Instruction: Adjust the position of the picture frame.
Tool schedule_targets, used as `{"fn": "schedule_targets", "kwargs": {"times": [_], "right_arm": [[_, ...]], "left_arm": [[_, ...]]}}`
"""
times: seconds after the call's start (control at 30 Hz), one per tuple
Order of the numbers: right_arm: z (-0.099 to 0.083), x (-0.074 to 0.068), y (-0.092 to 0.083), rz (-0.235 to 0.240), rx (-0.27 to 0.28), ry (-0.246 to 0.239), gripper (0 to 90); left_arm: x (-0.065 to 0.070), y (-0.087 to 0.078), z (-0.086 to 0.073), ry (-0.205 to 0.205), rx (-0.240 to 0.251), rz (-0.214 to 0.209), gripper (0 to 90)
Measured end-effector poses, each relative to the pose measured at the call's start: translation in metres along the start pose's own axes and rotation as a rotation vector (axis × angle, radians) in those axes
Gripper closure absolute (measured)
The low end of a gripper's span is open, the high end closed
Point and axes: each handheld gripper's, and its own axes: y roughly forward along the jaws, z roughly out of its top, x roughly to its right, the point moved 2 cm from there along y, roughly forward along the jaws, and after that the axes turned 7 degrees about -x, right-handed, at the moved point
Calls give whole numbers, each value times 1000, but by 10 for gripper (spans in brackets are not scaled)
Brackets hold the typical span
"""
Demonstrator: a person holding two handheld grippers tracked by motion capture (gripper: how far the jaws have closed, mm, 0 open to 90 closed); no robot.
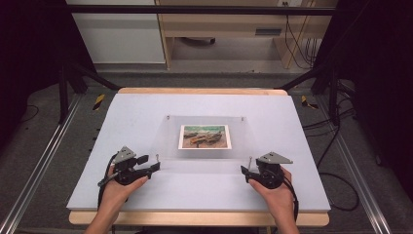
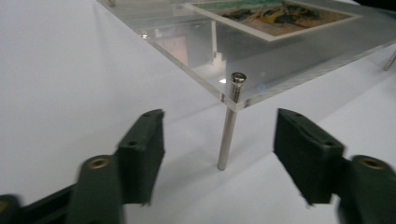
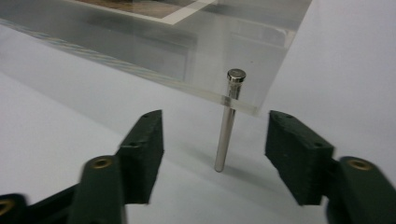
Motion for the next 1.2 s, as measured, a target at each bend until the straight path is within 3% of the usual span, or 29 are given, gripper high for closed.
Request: {"fn": "schedule_targets", "kwargs": {"times": [0.13, 0.17, 0.23, 0.3, 0.43, 0.53, 0.63, 0.7, 0.73, 0.8, 0.9, 0.93, 1.1, 1.2], "right_arm": [[3, 1, -8, -13, 17, -12, 219], [5, 2, -13, -23, 37, -12, 160], [6, 2, -14, -24, 42, -14, 125], [9, 3, -19, 4, 55, -33, 77], [22, 8, -24, 8, 82, -48, 112], [35, 14, -23, 15, 83, -47, 175], [44, 20, -17, 46, 49, -47, 228], [50, 28, -12, 82, 49, -18, 270], [52, 31, -10, 90, 49, -6, 274], [54, 36, 1, 121, 48, 23, 289], [53, 37, 8, 108, 19, 5, 289], [52, 38, 10, 122, 20, 34, 292], [46, 38, 16, 173, 6, 64, 293], [45, 39, 18, 209, 6, 98, 293]], "left_arm": [[2, -3, 3, 22, 15, -31, 211], [4, -4, 5, 32, 22, -47, 148], [6, -5, 6, 47, 32, -61, 128], [9, -7, 9, 69, 52, -76, 84], [10, -9, 21, 98, 66, -56, 79], [7, -6, 34, 64, 68, -62, 113], [4, 1, 43, 67, 42, -56, 148], [1, 6, 49, 69, 35, -38, 159], [-2, 8, 52, 45, 46, -29, 170], [-6, 15, 51, -2, 49, -46, 201], [-8, 19, 48, -20, 40, -46, 206], [-8, 21, 45, -49, 44, -55, 206], [-7, 25, 43, -68, 29, -65, 207], [-9, 26, 41, -105, 23, -78, 211]]}}
